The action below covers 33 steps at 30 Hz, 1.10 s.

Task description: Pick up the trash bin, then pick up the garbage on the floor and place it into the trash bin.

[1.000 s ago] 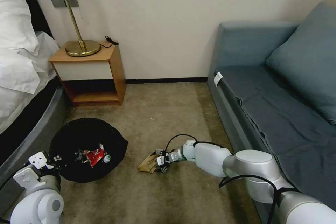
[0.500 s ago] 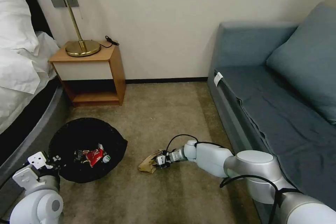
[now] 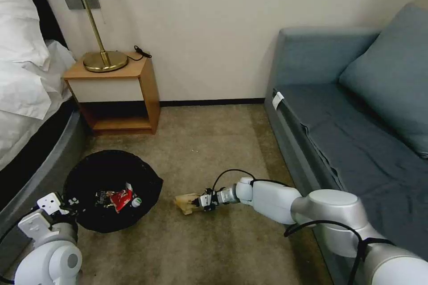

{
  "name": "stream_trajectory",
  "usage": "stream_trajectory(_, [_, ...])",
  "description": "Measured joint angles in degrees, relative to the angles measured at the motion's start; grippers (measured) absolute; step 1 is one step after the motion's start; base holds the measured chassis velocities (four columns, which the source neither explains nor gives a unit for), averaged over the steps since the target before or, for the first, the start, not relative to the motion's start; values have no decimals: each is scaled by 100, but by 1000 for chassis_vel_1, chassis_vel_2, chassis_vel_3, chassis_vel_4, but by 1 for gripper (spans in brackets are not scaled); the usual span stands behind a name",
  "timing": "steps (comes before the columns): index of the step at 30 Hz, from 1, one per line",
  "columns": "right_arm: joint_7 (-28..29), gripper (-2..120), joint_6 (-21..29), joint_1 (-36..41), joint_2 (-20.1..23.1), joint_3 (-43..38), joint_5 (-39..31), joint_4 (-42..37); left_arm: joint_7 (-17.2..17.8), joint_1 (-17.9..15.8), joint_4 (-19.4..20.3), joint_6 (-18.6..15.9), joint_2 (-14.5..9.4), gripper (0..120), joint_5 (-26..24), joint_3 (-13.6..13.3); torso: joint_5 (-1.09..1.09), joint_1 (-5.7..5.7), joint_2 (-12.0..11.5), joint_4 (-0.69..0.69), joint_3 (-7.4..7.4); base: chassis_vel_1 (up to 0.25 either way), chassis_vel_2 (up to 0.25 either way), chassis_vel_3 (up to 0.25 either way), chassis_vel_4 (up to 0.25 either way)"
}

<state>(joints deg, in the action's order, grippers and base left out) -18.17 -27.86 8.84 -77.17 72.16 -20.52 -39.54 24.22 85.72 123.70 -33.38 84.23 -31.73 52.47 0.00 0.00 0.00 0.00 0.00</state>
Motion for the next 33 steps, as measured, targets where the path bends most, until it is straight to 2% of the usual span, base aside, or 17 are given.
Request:
stream_trajectory(3, [197, 3, 295, -193, 510, -84, -432, -882, 1, 1, -6, -5, -9, 3, -1, 3, 2, 0, 0, 1, 0, 0, 0, 0, 0])
stream_trajectory(4, [197, 3, 295, -193, 510, -84, -432, -882, 1, 1, -6, -5, -9, 3, -1, 3, 2, 0, 0, 1, 0, 0, 0, 0, 0])
stream_trajectory(7, [396, 3, 625, -361, 1358, -322, -782, -1871, 5, -6, -29, -18, -18, 3, 0, -17, 2, 0, 0, 2, 0, 0, 0, 0, 0])
stream_trajectory(8, [447, 3, 700, -382, 1674, -511, -873, -2229, 11, -14, -36, -27, -21, 3, 9, -31, -1, 0, 0, -9, 0, 0, 0, 0, 0])
stream_trajectory(9, [447, 3, 700, -382, 1674, -511, -873, -2229, 11, -14, -36, -27, -21, 3, 9, -31, -1, 0, 0, -9, 0, 0, 0, 0, 0])
stream_trajectory(12, [532, 3, 704, -376, 2121, -1129, -960, -2882, -1, -40, -43, -42, -22, 3, 26, -118, 1, 0, 1, -5, 0, 0, 0, 0, 0])
stream_trajectory(13, [532, 3, 704, -376, 2121, -1129, -960, -2882, -1, -40, -43, -42, -22, 3, 26, -118, 1, 0, 1, -5, 0, 0, 0, 0, 0])
stream_trajectory(15, [666, 3, 836, -374, 2257, -1637, -1197, -3518, 19, -43, -55, -47, -23, 3, 73, -171, 1, 0, 1, 0, 0, 0, 0, 0, 0])
stream_trajectory(17, [728, 3, 930, -381, 2272, -1808, -1332, -3789, 19, -43, -60, -48, -23, 3, 83, -191, 1, 0, 1, 1, 0, 0, 0, 0, 0])
stream_trajectory(21, [1047, 0, 1349, -560, 2177, -2052, -1999, -4806, 22, -54, -71, -50, -13, 3, 144, -247, 0, 0, 1, 0, 0, 0, 0, 0, 0])
stream_trajectory(22, [1047, 0, 1349, -560, 2177, -2052, -1999, -4806, 22, -54, -71, -50, -13, 3, 144, -247, 0, 0, 1, 0, 0, 0, 0, 0, 0])
stream_trajectory(25, [1415, 0, 1609, -709, 1838, -1967, -2463, -5501, 26, -60, -73, -55, -1, 3, 166, -263, -2, 0, 1, 0, 0, 0, 0, 0, 0])
stream_trajectory(26, [1415, 0, 1609, -709, 1838, -1967, -2463, -5501, 26, -60, -73, -55, -1, 3, 166, -263, -2, 0, 1, 0, 0, 0, 0, 0, 0])
stream_trajectory(29, [1872, 0, 1774, -756, 1300, -1617, -2851, -5845, 27, -65, -79, -56, 15, 3, 167, -271, -3, 0, 1, 0, 0, 0, 0, 0, 0])
stream_trajectory(30, [1872, 0, 1774, -756, 1300, -1617, -2851, -5845, 27, -65, -79, -56, 15, 3, 167, -271, -3, 0, 1, 0, 0, 0, 0, 0, 0])
stream_trajectory(33, [2194, 0, 1822, -746, 616, -1223, -3014, -5763, 27, -68, -76, -57, 34, 3, 165, -292, -2, 0, 1, 3, 0, 0, 0, 0, 0])
